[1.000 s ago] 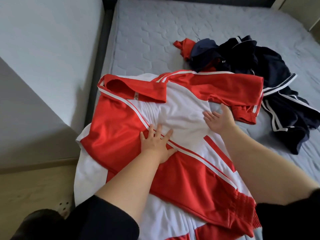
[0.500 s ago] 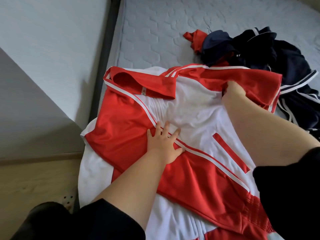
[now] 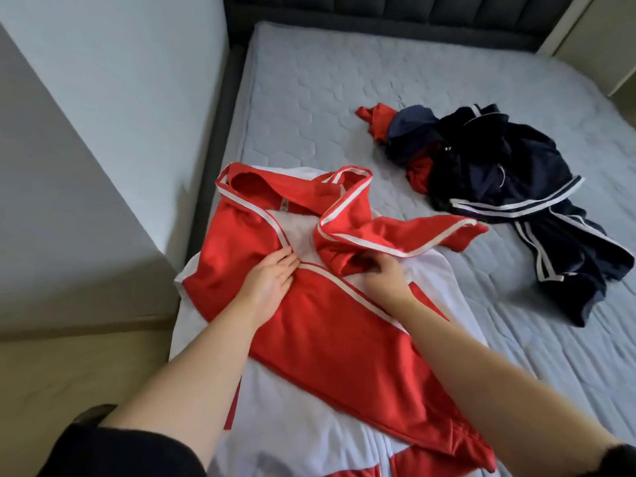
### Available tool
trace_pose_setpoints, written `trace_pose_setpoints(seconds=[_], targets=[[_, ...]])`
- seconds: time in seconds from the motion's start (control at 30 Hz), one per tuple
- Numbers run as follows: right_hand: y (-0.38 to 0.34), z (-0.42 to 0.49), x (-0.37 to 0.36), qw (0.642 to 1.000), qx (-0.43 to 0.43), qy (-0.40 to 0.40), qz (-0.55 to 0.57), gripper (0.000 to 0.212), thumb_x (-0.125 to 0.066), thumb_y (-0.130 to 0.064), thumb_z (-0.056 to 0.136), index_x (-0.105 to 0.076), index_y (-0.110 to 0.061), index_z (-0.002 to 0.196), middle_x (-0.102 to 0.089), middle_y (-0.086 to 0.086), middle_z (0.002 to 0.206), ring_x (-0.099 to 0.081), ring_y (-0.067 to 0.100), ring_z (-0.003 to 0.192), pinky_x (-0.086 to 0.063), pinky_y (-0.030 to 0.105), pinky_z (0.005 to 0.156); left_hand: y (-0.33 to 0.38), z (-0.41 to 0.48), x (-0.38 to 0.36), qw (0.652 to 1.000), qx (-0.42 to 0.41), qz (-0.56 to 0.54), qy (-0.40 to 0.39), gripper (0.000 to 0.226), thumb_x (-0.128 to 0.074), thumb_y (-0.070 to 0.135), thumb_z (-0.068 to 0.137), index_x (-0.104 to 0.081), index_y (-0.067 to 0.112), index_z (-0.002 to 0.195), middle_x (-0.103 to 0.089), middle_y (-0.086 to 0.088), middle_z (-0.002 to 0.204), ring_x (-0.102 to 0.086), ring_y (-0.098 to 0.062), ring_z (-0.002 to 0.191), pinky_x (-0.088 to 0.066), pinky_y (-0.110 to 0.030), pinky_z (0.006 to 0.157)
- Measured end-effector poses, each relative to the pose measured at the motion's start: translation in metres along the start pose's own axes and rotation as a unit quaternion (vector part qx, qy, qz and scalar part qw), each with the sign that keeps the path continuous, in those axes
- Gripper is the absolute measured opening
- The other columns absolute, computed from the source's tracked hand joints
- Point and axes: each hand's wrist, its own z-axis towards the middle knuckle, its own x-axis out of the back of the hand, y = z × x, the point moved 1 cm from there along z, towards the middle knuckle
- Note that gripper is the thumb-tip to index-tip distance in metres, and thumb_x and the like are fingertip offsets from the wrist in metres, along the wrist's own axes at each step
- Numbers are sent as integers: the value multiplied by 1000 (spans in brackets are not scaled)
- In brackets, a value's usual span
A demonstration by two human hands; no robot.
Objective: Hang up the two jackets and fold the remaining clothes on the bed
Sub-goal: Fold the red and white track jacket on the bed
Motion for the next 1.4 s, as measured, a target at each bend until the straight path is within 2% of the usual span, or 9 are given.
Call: trace_pose_setpoints(seconds=[0.17,0.4,0.57,0.73,0.83,1.0,1.1,1.2,1.4], targets=[[-36,18,20,767,-296,37,569,23,-48,-29,90,-61,-12,100,-64,6,87,-58,21,88,-41,30,80,-7,-18,-6,999,9,29,22,38,-36,4,99,-46,9,135,-49,-11,139,-45,-19,129,-31,-27,103],[-73,18,42,895,-242,228,298,15,-44,-9,90,-56,-1,89,-58,13,85,-58,29,85,-53,38,75,-9,-43,8,998,37,-22,36,39,-31,6,99,-42,10,136,-44,-15,142,-41,-26,132,-31,-33,105],[-94,-66,-2,886,-249,35,389,32,-36,-25,98,-57,-3,87,-65,16,82,-64,30,71,-53,37,65,-4,-62,20,994,63,-73,48,39,-33,15,101,-39,9,139,-46,-17,140,-45,-29,129,-35,-36,99],[-79,-108,4,995,-77,65,-5,44,-41,-29,93,-46,-6,57,-53,8,55,-50,27,56,-41,38,55,-9,-81,27,992,73,-44,91,36,-32,14,101,-42,9,136,-51,-17,136,-51,-29,123,-39,-35,94],[-77,-82,19,986,36,156,-40,11,-50,-6,84,-58,-9,89,-60,7,90,-53,24,89,-39,33,74,-13,-93,35,992,77,-41,89,31,-34,14,101,-46,10,129,-53,-18,132,-56,-28,112,-42,-35,91],[-62,-24,31,947,-9,-36,-320,62,-55,-11,78,-39,-21,137,-23,9,149,-18,31,138,-17,43,114,-14,-104,47,994,72,-35,72,34,-37,16,101,-42,11,134,-52,-16,133,-57,-27,108,-42,-36,90],[-77,-16,34,920,11,-129,-370,17,-56,-17,82,-62,-14,97,-56,11,119,-46,31,120,-30,42,104,-10,-105,48,995,75,-30,56,38,-36,17,102,-38,10,139,-49,-15,137,-52,-28,120,-41,-37,96],[-103,-29,28,978,-97,-171,-71,19,-61,-23,87,-65,-6,94,-66,15,100,-62,28,90,-50,36,82,-9,-103,44,995,79,-38,51,39,-37,20,101,-39,10,139,-48,-16,138,-47,-30,127,-37,-39,100],[-92,-88,19,804,-297,-506,101,25,-48,-31,96,-61,-9,97,-69,7,75,-68,16,58,-56,27,50,-14,-98,31,991,118,-39,52,44,-37,47,97,-51,10,119,-65,-14,99,-62,-26,84,-48,-35,76]])
